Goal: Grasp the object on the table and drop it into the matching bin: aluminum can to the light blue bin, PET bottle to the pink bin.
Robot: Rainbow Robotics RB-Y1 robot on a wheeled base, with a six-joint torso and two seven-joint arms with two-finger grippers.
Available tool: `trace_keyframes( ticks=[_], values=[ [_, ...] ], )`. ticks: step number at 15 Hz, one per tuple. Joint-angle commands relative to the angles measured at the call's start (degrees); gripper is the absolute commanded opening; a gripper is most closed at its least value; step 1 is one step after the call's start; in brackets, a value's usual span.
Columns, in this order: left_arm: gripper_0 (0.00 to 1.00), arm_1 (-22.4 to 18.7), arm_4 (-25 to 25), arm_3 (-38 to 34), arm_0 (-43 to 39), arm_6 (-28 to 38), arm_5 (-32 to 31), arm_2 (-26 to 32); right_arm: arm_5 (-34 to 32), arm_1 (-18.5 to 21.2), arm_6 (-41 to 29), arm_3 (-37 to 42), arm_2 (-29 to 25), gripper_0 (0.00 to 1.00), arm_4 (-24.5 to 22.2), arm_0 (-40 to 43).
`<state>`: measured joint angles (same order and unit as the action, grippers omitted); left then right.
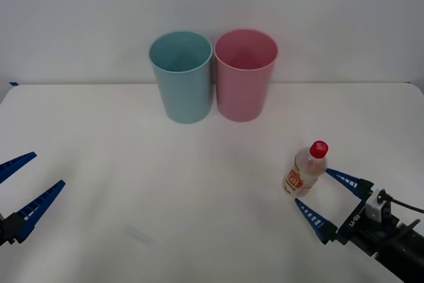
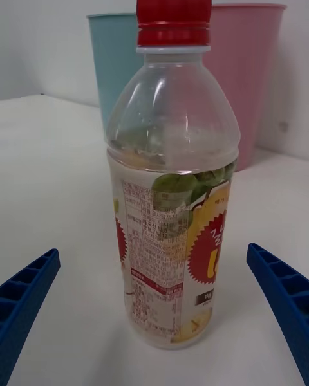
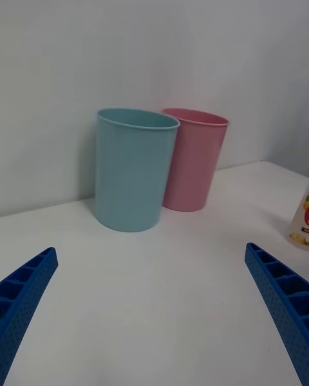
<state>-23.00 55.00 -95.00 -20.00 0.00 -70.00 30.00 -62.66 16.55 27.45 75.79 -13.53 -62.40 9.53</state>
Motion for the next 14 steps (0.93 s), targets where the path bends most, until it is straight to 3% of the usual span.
trace_keyframes(
  ticks=[1,12,13,14],
  values=[
    [1.00,0.0,0.0,0.0,0.0,0.0,0.0,0.0,2.5,-0.4,0.5,0.0,1.8,1.00,0.0,-0.9],
    [1.00,0.0,0.0,0.0,0.0,0.0,0.0,0.0,10.2,-0.9,1.2,0.0,6.8,1.00,1.1,-3.5],
    [1.00,0.0,0.0,0.0,0.0,0.0,0.0,0.0,10.2,-0.9,1.4,0.0,6.8,0.86,1.1,-3.5],
    [1.00,0.0,0.0,0.0,0.0,0.0,0.0,0.0,10.2,-0.9,1.6,0.0,6.8,0.19,1.3,-3.6]
  ],
)
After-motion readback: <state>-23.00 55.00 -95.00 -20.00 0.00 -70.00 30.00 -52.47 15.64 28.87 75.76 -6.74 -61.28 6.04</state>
